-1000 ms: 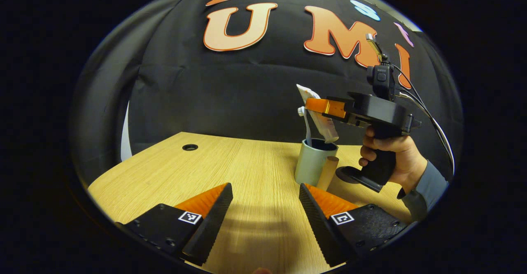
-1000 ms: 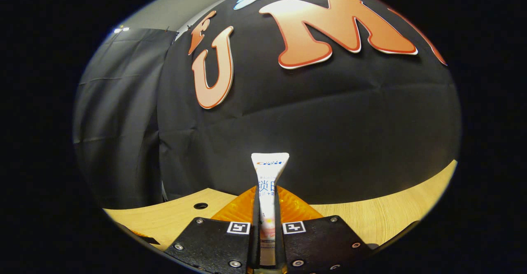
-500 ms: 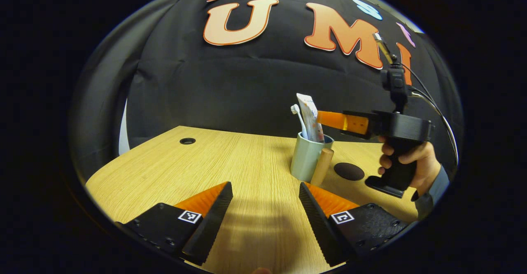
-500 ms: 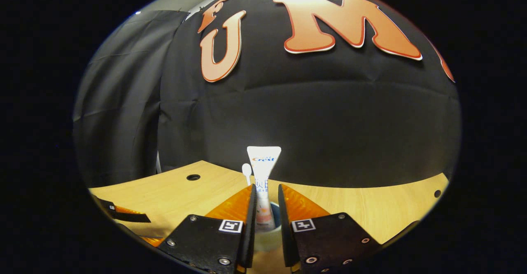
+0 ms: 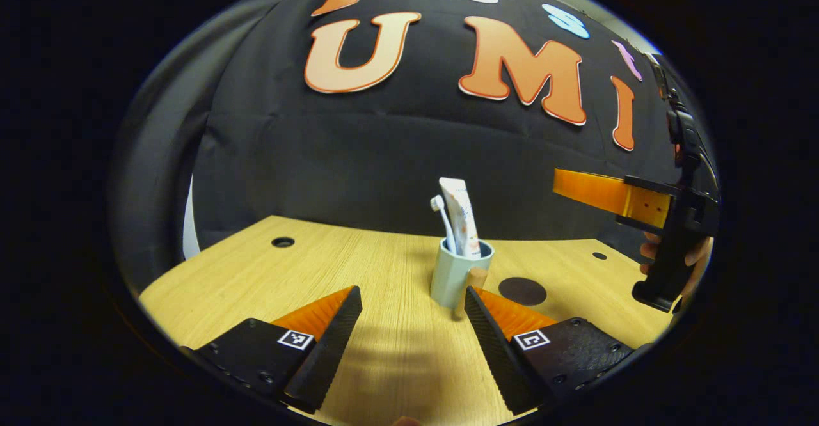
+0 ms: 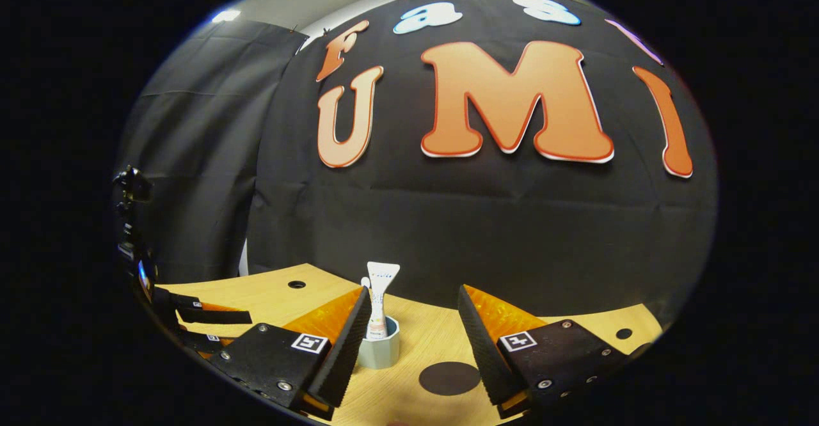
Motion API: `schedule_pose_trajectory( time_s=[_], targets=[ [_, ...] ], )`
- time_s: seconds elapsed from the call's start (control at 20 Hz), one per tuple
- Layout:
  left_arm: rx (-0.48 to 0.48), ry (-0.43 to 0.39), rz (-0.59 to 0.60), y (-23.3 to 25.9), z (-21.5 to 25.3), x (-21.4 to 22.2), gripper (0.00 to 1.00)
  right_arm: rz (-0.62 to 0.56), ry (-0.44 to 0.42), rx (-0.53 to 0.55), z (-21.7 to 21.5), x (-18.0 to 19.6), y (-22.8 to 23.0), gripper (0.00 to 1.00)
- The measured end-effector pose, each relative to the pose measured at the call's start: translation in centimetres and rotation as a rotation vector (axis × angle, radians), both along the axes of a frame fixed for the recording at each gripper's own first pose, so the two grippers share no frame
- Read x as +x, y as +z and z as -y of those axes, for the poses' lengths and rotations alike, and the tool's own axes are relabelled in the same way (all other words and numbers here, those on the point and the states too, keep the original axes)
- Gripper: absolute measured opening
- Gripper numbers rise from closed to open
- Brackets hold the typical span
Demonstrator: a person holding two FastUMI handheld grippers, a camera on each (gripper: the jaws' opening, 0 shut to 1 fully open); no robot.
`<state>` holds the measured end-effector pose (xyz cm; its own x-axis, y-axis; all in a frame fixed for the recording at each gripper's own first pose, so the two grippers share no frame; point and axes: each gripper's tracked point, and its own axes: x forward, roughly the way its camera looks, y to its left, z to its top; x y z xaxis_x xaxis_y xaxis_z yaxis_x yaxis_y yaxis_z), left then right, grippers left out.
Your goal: Put the toothbrush and toothpaste on the desktop into the cup, then pick up the cup and place it on the coaster on the desktop.
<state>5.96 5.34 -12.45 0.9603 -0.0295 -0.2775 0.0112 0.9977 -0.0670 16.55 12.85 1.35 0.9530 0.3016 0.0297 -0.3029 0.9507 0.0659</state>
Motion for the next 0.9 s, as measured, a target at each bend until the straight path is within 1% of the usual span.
schedule_pose_trajectory(
  time_s=[0.1,0.2,0.35,0.45,0.55,0.65,0.8,0.85,0.9],
  targets=[
    [-0.006,-0.037,0.019,1.9,1.3,0.7,0.97,0.005,-0.014,-0.010,1.3,-1.3,0.4,0.86],
    [-0.022,-0.065,0.008,3.0,2.4,1.7,0.97,0.010,-0.019,-0.012,2.4,-2.9,0.9,0.88],
    [-0.025,-0.099,-0.040,3.4,4.0,3.5,0.97,0.034,-0.030,-0.010,4.5,-5.0,2.0,0.90],
    [-0.064,-0.126,-0.082,3.6,5.1,4.8,0.97,0.037,-0.034,-0.015,5.8,-6.3,2.0,0.90],
    [-0.115,-0.141,-0.149,3.4,6.1,6.1,0.97,0.036,-0.050,-0.028,7.4,-7.6,1.8,0.91],
    [-0.136,-0.153,-0.228,2.9,6.6,7.2,0.97,0.049,-0.072,-0.029,9.2,-8.5,2.0,0.91],
    [-0.122,-0.164,-0.359,1.2,7.6,8.4,0.97,0.051,-0.096,-0.007,11.4,-9.9,2.1,0.92],
    [-0.093,-0.158,-0.426,0.1,7.5,8.4,0.97,0.051,-0.102,-0.002,12.0,-10.2,2.1,0.92],
    [-0.055,-0.130,-0.484,-1.1,7.0,8.1,0.97,0.051,-0.109,0.001,12.7,-10.5,2.1,0.92]
  ],
)
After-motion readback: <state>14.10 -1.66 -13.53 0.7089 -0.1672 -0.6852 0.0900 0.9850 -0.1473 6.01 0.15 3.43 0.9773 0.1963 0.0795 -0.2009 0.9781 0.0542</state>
